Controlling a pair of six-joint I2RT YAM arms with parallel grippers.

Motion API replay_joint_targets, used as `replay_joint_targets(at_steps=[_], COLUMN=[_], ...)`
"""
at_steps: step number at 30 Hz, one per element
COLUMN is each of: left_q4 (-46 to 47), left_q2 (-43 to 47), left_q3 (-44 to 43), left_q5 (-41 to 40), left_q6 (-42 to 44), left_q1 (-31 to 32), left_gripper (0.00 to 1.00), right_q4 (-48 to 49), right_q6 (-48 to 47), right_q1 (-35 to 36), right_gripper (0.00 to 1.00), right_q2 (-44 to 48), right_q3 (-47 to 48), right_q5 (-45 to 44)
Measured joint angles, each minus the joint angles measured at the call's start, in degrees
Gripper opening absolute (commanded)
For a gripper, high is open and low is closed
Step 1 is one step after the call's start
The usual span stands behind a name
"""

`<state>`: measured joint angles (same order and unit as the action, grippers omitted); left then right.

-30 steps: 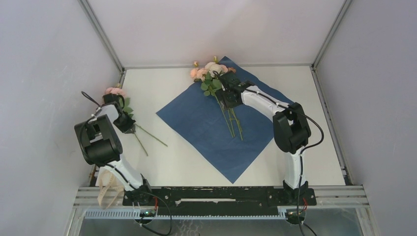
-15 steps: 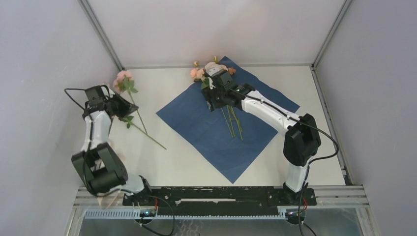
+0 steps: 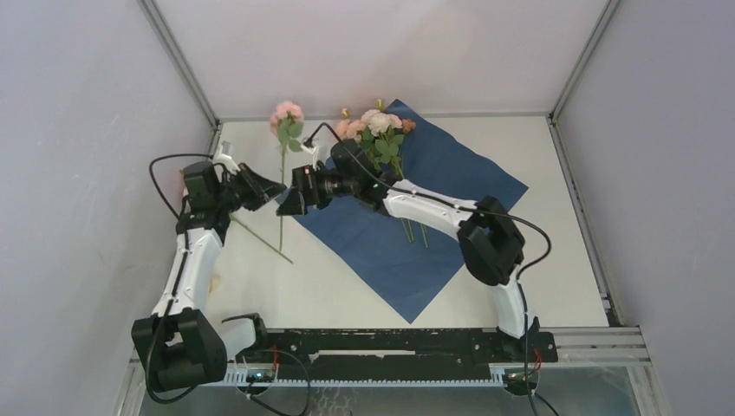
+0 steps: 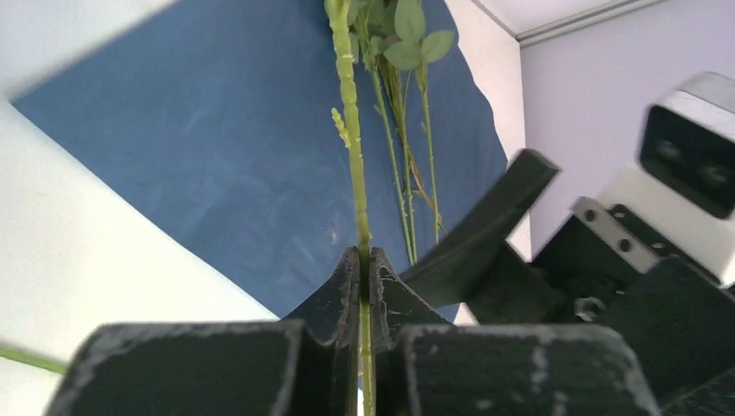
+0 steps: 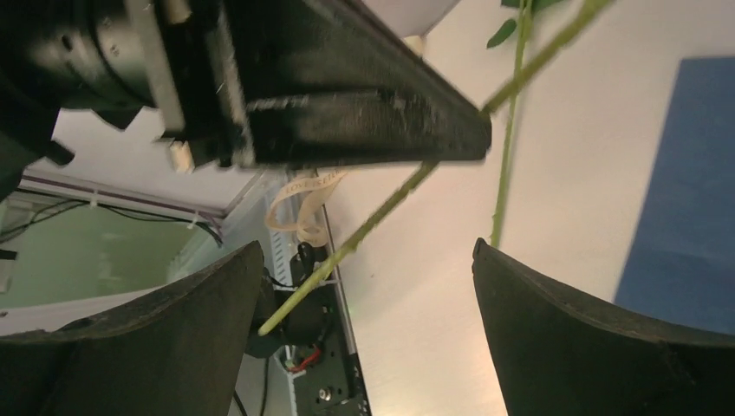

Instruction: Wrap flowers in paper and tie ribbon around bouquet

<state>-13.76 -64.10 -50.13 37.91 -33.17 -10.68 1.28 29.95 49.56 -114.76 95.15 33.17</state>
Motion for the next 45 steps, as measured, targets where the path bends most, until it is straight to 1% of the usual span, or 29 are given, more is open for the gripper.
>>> replay_joint_targets(at_steps=[2,3,4,5,6,7,8,9,11,12,14,15,16,17,18,19,20,22,25,27,30,34,36,37,39,40,41,43,45], left_q4=[1.51,2.08,2.43,3.10,3.74,4.87,5.44,6.43,7.74,8.37,9.25,9.33,8.70,7.37,5.64,3.13,0.87,-1.97,-3.87,-5.53,-8.52,-13.49,-15.04,-15.74,-17.14,-17.79,-18.38,-19.98,-21.55], left_q2=[-0.63,-0.83,-1.03,-1.29,-1.42,-1.49,-1.49,-1.49,-1.51,-1.49,-1.49,-1.49,-1.44,-1.40,-1.44,-1.66,-2.21,-4.55,-10.75,-17.40,-27.32,-39.60,-44.13,-45.59,-48.24,-49.22,-49.88,-51.28,-52.87], left_q3=[2.89,3.65,4.17,4.68,4.96,5.40,5.73,6.32,7.32,7.56,7.67,7.63,7.56,7.39,7.08,6.34,5.27,2.49,-1.99,-6.43,-13.44,-23.93,-27.71,-28.87,-30.80,-31.50,-32.04,-33.66,-35.91], left_q5=[-0.24,-0.22,-0.24,-0.22,-0.22,-0.39,-0.48,-0.76,-1.29,-1.33,-1.81,-2.05,-2.60,-4.00,-5.81,-8.50,-11.82,-17.92,-24.61,-29.22,-34.93,-39.85,-41.51,-42.10,-42.99,-43.54,-43.85,-44.33,-44.68], left_q6=[-1.90,-2.67,-3.17,-4.20,-4.61,-5.01,-5.25,-5.51,-5.90,-6.01,-6.19,-6.47,-6.47,-6.36,-5.77,-5.27,-4.24,-2.27,0.35,2.56,5.20,6.64,6.69,6.67,6.58,6.43,6.29,6.10,5.62], left_q1=[1.25,1.60,1.88,2.27,2.47,2.67,2.78,2.82,2.82,2.71,2.71,2.64,2.47,1.95,1.25,0.24,-1.01,-4.00,-8.50,-10.75,-12.28,-12.94,-13.22,-13.33,-13.51,-13.51,-13.53,-13.68,-13.86], left_gripper=[0.00,0.00,0.00,0.00,0.00,0.00,0.00,0.00,0.01,0.11,0.50,0.63,0.71,0.76,0.87,0.90,0.98,1.00,1.00,1.00,1.00,1.00,1.00,0.99,0.97,0.96,0.94,0.85,0.73], right_q4=[3.06,3.72,4.66,5.46,5.92,6.47,7.13,7.45,7.78,7.82,7.72,7.45,6.60,4.98,2.95,0.50,-2.93,-10.80,-23.10,-29.73,-37.18,-44.81,-47.28,-48.26,-50.03,-50.99,-51.67,-53.05,-54.49], right_q6=[3.91,4.96,6.58,7.74,8.55,10.14,10.78,11.50,13.42,13.84,13.81,13.33,12.33,10.86,8.79,6.43,3.06,-4.59,-15.41,-20.15,-24.17,-26.95,-27.56,-27.65,-27.56,-27.52,-27.23,-26.80,-26.60], right_q1=[0.55,0.68,0.79,0.79,0.81,0.81,0.81,0.76,0.79,0.66,0.15,-0.11,-0.46,-1.14,-2.08,-3.13,-4.44,-7.41,-11.43,-13.90,-15.76,-15.34,-14.86,-14.73,-14.67,-14.69,-14.73,-14.75,-14.45], right_gripper=[0.95,0.90,0.80,0.68,0.50,0.25,0.05,0.00,0.00,0.00,0.00,0.00,0.00,0.00,0.00,0.00,0.00,0.00,0.00,0.00,0.00,0.18,0.26,0.33,0.54,0.60,0.64,0.68,0.69], right_q2=[-3.85,-5.16,-6.97,-8.52,-9.73,-11.04,-11.87,-12.22,-12.44,-12.44,-12.33,-12.04,-11.37,-10.43,-9.31,-8.31,-7.17,-4.70,-1.64,-0.13,0.66,0.02,-1.07,-1.84,-3.56,-4.55,-5.20,-5.79,-5.81], right_q3=[0.37,0.66,1.03,1.27,1.49,1.77,1.88,1.90,1.90,1.90,1.81,1.60,0.94,0.09,-0.79,-1.31,-1.46,-1.11,0.92,1.68,1.79,2.01,2.80,3.34,4.94,5.90,6.40,6.71,6.71], right_q5=[1.31,1.55,1.88,2.03,2.27,2.99,3.39,3.82,4.07,4.00,4.44,4.13,3.13,2.27,1.03,-0.07,-1.29,-4.81,-13.88,-21.14,-31.04,-41.20,-44.98,-46.71,-49.42,-50.49,-51.10,-51.41,-51.32])
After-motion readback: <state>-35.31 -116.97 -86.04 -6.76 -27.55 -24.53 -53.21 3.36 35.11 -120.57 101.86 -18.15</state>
